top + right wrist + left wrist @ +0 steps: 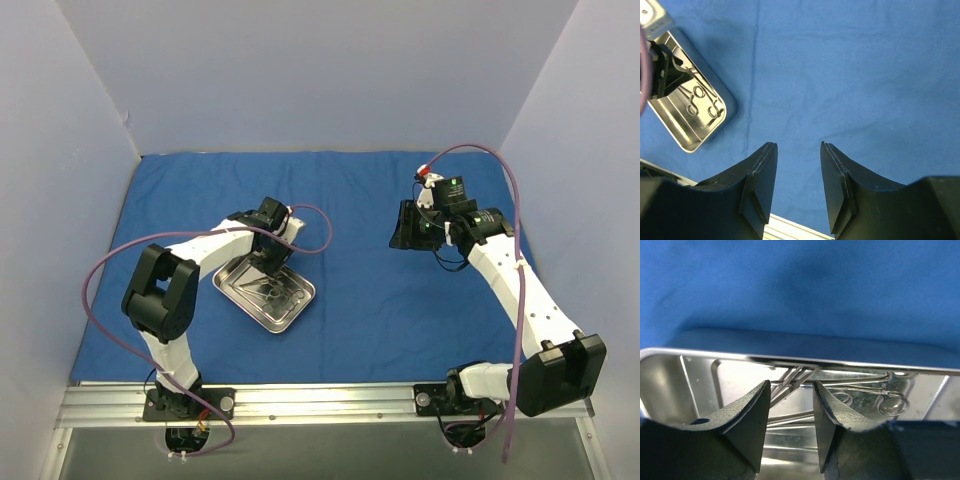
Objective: Open and lay out the surgical kit
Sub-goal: Pick up the medical item from the container, then place the medical item in the surgical kit.
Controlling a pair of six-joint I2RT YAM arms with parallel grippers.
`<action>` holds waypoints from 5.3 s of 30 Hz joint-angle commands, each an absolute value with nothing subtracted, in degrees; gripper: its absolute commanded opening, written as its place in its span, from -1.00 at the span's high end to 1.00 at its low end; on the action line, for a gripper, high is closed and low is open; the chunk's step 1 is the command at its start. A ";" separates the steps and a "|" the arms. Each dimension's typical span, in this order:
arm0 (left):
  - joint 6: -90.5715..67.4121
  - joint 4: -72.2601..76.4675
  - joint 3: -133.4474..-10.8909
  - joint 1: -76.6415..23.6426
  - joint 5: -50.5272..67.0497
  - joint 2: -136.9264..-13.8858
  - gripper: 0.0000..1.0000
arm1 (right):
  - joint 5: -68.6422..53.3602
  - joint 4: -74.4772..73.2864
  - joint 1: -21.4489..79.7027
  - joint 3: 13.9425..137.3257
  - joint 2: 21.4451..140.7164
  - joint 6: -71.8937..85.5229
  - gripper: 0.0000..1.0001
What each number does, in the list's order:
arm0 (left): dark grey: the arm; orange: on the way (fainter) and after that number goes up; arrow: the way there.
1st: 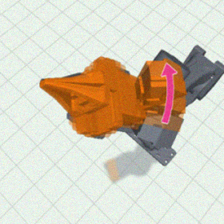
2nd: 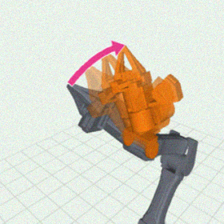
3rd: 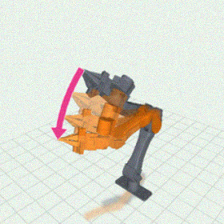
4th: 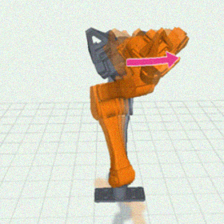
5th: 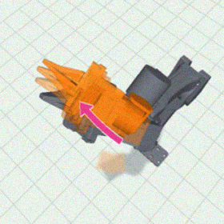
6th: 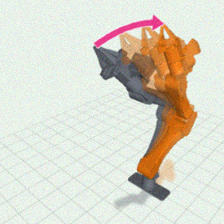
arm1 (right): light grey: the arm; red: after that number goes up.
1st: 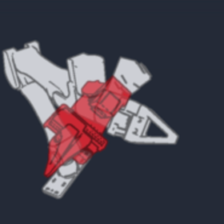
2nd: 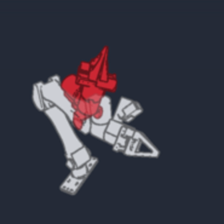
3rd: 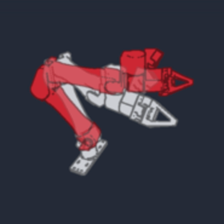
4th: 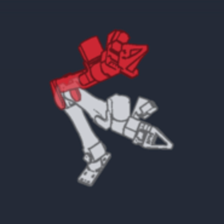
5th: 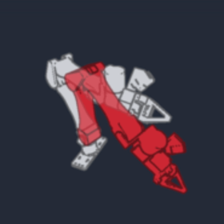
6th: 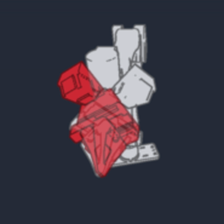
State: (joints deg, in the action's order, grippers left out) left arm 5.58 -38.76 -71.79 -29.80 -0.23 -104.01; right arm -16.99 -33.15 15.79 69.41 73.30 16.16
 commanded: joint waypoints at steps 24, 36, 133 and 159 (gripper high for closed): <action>1.60 -42.09 -76.02 -29.79 -5.52 -100.12 0.95 | -18.02 -31.91 15.56 71.89 74.61 15.64 0.19; -24.05 -43.70 -90.19 -27.95 18.34 -88.51 0.95 | -46.27 -19.46 18.28 76.11 83.31 18.01 -0.18; -17.58 -41.13 -71.98 -7.12 27.33 -83.14 0.01 | 15.73 -30.41 5.01 97.65 126.56 1.41 1.00; -22.76 -46.40 -68.38 -7.03 26.20 -81.39 -0.02 | 10.20 -30.67 7.74 98.09 115.93 4.75 0.10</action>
State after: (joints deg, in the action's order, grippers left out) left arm -21.08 -44.97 -68.64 -7.35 26.17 -84.95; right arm 11.46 -29.32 7.25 97.49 121.34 3.88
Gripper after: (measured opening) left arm 0.512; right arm 0.447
